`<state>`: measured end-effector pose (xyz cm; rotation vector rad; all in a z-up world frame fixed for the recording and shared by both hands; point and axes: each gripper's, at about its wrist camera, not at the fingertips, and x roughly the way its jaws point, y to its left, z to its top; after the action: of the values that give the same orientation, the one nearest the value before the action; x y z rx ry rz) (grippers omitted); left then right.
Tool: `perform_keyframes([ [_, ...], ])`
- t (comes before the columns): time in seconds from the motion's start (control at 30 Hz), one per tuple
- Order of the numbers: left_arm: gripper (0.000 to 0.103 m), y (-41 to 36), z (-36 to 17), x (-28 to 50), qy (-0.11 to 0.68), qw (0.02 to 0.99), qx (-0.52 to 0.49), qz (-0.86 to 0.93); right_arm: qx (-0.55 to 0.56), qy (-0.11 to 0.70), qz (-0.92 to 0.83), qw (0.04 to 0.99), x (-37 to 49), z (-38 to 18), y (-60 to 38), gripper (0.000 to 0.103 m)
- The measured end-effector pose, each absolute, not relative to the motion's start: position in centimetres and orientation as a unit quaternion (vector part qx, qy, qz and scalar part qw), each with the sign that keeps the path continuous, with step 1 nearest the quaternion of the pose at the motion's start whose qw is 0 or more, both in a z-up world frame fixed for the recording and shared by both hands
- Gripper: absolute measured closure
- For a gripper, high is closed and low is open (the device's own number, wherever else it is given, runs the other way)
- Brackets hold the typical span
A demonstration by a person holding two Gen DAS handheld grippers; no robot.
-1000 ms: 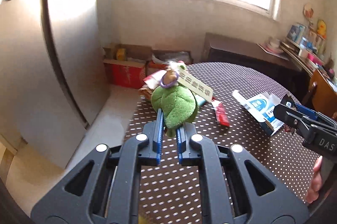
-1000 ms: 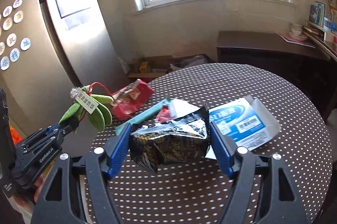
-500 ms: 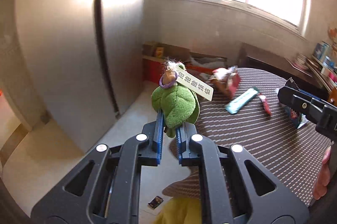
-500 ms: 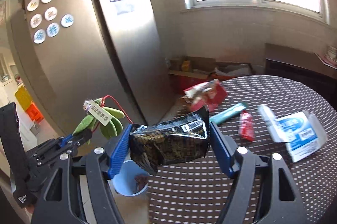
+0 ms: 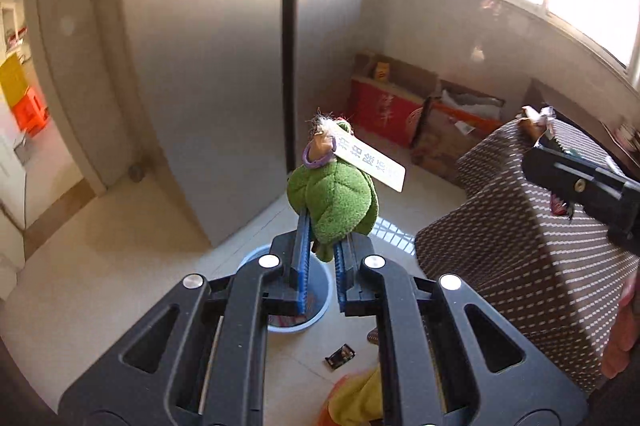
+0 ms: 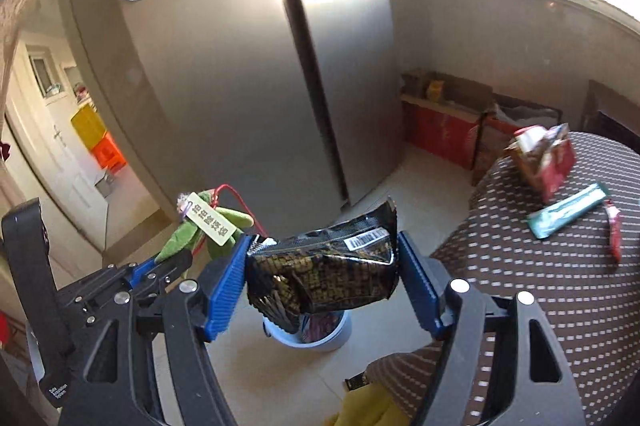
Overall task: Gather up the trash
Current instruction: 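Carry the plush toy and snack bag over the bucket and open both grippers, then move both tools back toward the table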
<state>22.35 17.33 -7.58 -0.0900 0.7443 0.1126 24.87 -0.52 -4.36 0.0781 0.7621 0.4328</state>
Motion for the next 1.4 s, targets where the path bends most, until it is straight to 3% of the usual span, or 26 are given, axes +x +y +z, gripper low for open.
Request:
perform_keyframes([
  [0.43, 0.090, 23.7, -19.0, 28.5, 0.485, 0.862, -0.101, 0.108, 0.004, 0.469, 0.232, 0.853, 30.9, -13.9, 9.3, 0.033],
  [0.47, 0.085, 24.1, -20.1, 29.3, 0.496, 0.855, -0.104, 0.109, 0.002, 0.474, 0.232, 0.849, 31.2, -14.5, 9.9, 0.033],
  [0.57, 0.045, 25.5, -21.9, 30.6, 0.511, 0.843, -0.116, 0.120, -0.002, 0.496, 0.225, 0.839, 32.8, -16.5, 11.7, 0.033],
  [0.83, 0.045, 29.5, -23.0, 29.8, 0.516, 0.828, -0.128, 0.179, -0.034, 0.536, 0.228, 0.812, 36.0, -21.4, 15.6, 0.035],
  [0.93, 0.045, 31.3, -22.8, 28.9, 0.510, 0.827, -0.135, 0.196, -0.053, 0.552, 0.238, 0.797, 36.6, -23.3, 17.6, 0.065],
  [1.07, 0.045, 32.8, -22.4, 27.8, 0.504, 0.824, -0.142, 0.216, -0.074, 0.562, 0.241, 0.788, 37.3, -25.2, 19.6, 0.065],
  [1.1, 0.045, 33.1, -22.4, 27.6, 0.504, 0.823, -0.143, 0.219, -0.089, 0.563, 0.246, 0.784, 37.3, -25.7, 20.3, 0.065],
  [1.13, 0.045, 33.2, -22.4, 27.4, 0.504, 0.823, -0.142, 0.221, -0.100, 0.566, 0.245, 0.781, 37.3, -26.1, 20.7, 0.058],
  [1.17, 0.045, 33.3, -22.4, 27.3, 0.504, 0.823, -0.141, 0.223, -0.106, 0.571, 0.238, 0.779, 37.4, -26.4, 21.0, 0.045],
  [1.23, 0.045, 33.6, -22.3, 27.1, 0.504, 0.822, -0.138, 0.225, -0.102, 0.584, 0.209, 0.778, 37.7, -26.8, 21.1, 0.028],
  [1.4, 0.045, 33.9, -22.0, 26.7, 0.499, 0.823, -0.144, 0.230, -0.071, 0.584, 0.214, 0.779, 37.6, -26.4, 20.5, 0.022],
])
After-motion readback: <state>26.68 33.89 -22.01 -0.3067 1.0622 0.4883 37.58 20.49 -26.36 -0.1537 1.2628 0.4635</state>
